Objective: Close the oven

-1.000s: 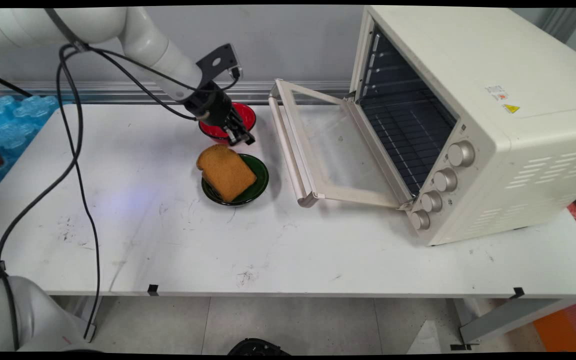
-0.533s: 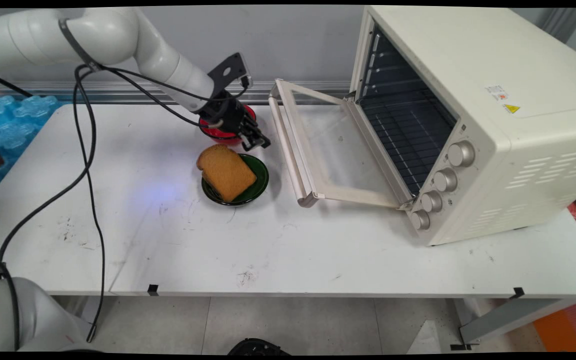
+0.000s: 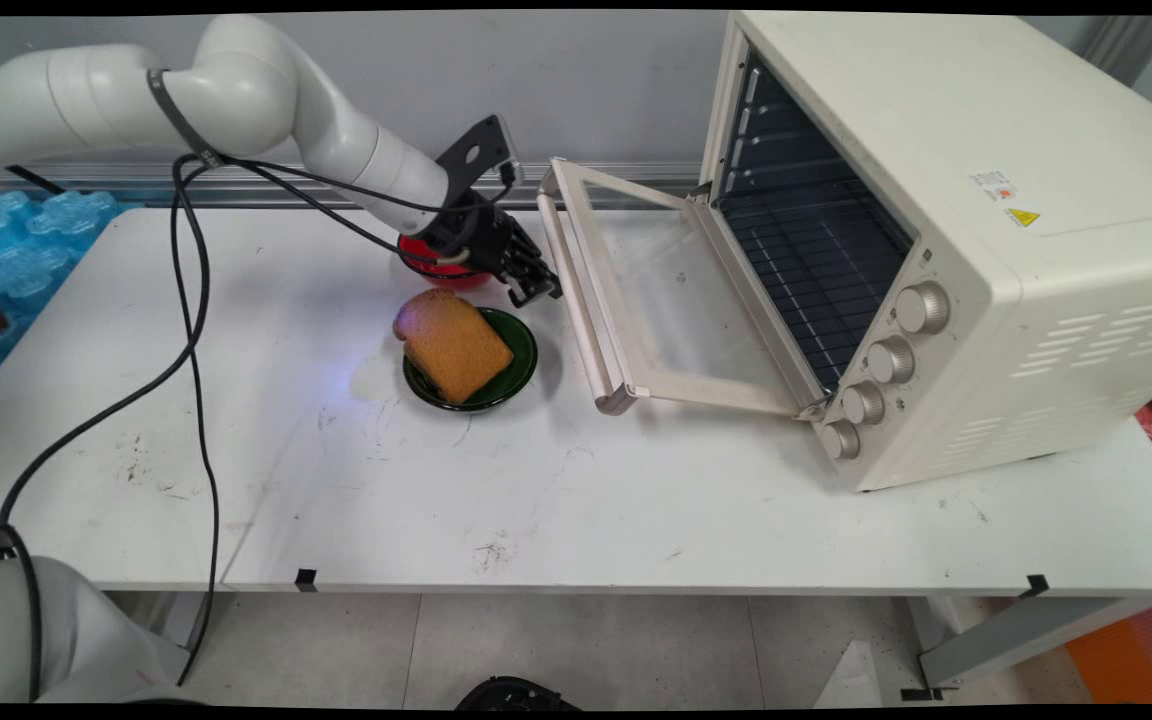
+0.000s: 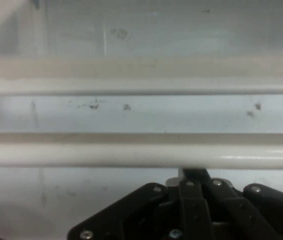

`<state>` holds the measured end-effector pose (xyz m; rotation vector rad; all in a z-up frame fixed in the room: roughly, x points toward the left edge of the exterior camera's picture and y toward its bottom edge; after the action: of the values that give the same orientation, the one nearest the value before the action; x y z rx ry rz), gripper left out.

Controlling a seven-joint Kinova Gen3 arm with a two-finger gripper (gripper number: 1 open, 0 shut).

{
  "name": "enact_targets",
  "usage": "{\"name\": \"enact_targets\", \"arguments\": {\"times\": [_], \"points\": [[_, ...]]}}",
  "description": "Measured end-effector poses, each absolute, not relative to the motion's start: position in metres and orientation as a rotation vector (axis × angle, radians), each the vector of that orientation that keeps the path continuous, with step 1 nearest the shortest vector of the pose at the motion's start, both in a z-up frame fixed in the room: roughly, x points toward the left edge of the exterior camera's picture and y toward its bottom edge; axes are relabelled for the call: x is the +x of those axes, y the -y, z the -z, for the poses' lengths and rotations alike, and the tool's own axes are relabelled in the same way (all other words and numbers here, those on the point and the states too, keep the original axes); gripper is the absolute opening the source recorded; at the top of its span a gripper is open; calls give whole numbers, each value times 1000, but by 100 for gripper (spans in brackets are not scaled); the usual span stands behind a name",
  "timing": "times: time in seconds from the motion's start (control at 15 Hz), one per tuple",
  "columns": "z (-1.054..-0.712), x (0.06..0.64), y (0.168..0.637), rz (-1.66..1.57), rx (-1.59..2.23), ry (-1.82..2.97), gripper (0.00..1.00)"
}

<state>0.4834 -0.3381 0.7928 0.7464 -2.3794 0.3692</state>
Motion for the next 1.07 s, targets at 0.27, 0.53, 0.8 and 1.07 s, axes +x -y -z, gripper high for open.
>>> {"name": "enact_targets", "arguments": {"times": [0.27,0.53,0.8,1.07], "points": [[-790,479,339,-370,712,2369,0],[-791,478,338,-369,685,2366,0],[-796,477,340,-377,665,2360,0],[-806,473,344,-386,650,2348,0]]}}
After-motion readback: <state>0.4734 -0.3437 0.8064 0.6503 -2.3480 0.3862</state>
